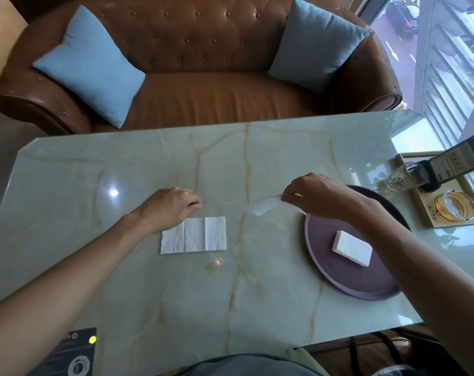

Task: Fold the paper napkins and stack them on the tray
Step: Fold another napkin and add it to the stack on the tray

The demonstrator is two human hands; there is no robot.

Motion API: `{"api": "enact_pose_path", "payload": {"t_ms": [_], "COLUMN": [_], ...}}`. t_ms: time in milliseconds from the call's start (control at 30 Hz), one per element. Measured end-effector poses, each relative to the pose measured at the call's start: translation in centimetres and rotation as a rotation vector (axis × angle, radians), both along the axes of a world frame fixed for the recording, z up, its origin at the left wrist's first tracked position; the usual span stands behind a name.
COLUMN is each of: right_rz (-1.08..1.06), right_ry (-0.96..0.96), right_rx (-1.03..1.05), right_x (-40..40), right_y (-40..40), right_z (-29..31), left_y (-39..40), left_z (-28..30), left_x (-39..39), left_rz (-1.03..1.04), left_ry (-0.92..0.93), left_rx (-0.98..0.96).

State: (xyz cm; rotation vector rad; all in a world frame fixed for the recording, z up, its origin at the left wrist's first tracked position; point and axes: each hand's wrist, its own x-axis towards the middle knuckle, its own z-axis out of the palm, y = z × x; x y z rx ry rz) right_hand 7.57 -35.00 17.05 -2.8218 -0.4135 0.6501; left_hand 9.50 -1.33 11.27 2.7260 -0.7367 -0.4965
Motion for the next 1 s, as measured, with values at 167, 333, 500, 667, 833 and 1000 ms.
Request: {"api": "enact_pose_path", "payload": {"t_ms": [167, 333, 500, 667, 833, 1000], "right_rz": [0.108, 0.106, 0.024, -0.069, -0.064, -0.261], "right_ry": [-0.049, -0.071, -0.115, -0.103, 0.085, -0.005], "right_rx": [0.004, 0.027, 0.023, 0.044, 0.257, 0.482], "right_x": [-0.2, -0.2, 0.2, -0.2, -1.6, -1.2], "right_y": [1.0, 1.4, 0.4, 0.2, 1.6, 0.6], "right_z": [0.7, 2.0, 2.6, 2.1, 2.6, 2.7], "left_y": [-6.7, -12.8, -13.6, -12.8, -12.7, -12.8], "left_z": [1.8, 0.9, -1.0, -1.3, -1.4, -0.4], "left_x": [-0.9, -1.7, -2.4, -3.1, -2.6, -2.2], "left_rz": [-0.039, 0.046, 0.276, 0.475, 0.631, 0.615], "left_ry": [0.027, 0.200, 0.449, 0.691, 0.905, 1.009], "left_rx": [-0.201, -0.387, -0.583, -0.781, -0.979, -1.126]}}
